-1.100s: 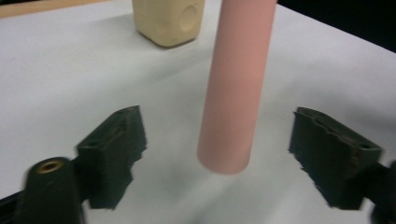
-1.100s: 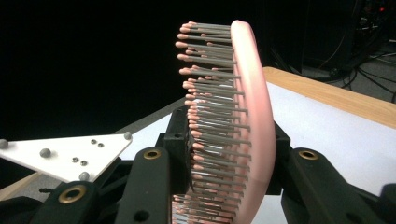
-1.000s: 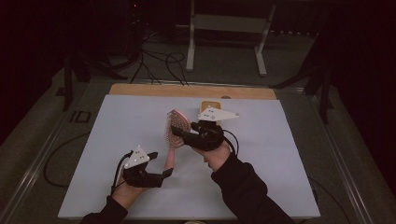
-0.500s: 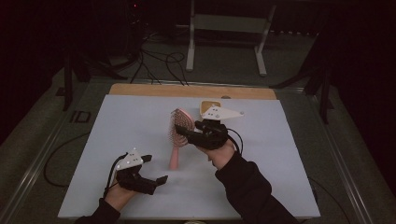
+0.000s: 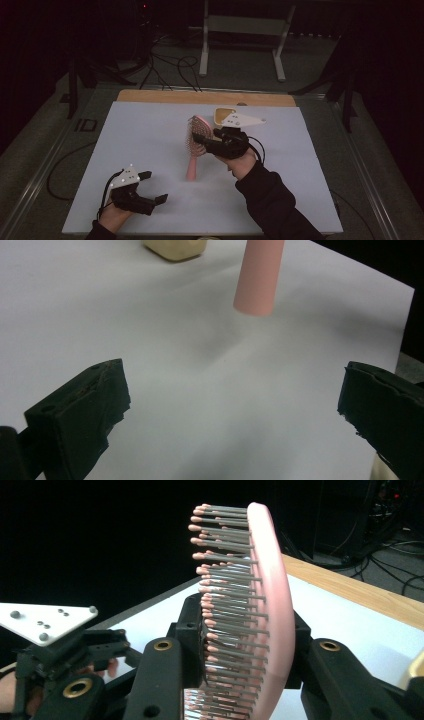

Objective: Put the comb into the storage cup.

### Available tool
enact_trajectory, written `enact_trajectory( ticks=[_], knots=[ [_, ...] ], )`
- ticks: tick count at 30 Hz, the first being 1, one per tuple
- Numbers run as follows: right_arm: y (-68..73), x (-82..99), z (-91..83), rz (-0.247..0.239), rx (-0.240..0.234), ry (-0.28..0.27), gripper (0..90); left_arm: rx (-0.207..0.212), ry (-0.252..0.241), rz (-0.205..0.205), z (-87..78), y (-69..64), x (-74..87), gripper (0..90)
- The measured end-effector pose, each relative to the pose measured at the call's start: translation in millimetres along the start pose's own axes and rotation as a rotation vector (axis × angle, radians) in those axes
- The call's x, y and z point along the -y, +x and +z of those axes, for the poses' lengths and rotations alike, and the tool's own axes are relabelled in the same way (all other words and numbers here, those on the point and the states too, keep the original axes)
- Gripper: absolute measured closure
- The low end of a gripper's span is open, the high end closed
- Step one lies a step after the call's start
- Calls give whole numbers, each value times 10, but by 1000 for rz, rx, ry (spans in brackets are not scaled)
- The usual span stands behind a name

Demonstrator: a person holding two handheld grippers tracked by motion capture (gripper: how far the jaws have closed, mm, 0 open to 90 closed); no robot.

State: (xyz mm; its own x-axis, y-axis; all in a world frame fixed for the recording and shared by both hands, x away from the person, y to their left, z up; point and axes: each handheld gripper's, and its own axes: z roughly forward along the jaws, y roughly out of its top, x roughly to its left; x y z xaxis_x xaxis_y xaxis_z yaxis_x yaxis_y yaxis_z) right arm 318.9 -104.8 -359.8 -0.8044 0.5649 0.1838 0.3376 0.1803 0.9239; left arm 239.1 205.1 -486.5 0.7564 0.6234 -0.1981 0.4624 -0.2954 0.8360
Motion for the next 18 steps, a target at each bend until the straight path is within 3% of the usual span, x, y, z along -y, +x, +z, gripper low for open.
enact_trajectory(
  ticks=[3, 5, 18],
  knots=[
    [-41, -5, -37, -4, 9, -6, 650, -27, -4, -27, -61, 33, 59, 5],
    [-61, -13, -58, -7, 15, -7, 650, -21, -8, -31, -87, 47, 77, 5],
    [-230, -130, -214, -12, 56, -46, 650, -61, -18, -14, -127, 49, 146, 4]
  ],
)
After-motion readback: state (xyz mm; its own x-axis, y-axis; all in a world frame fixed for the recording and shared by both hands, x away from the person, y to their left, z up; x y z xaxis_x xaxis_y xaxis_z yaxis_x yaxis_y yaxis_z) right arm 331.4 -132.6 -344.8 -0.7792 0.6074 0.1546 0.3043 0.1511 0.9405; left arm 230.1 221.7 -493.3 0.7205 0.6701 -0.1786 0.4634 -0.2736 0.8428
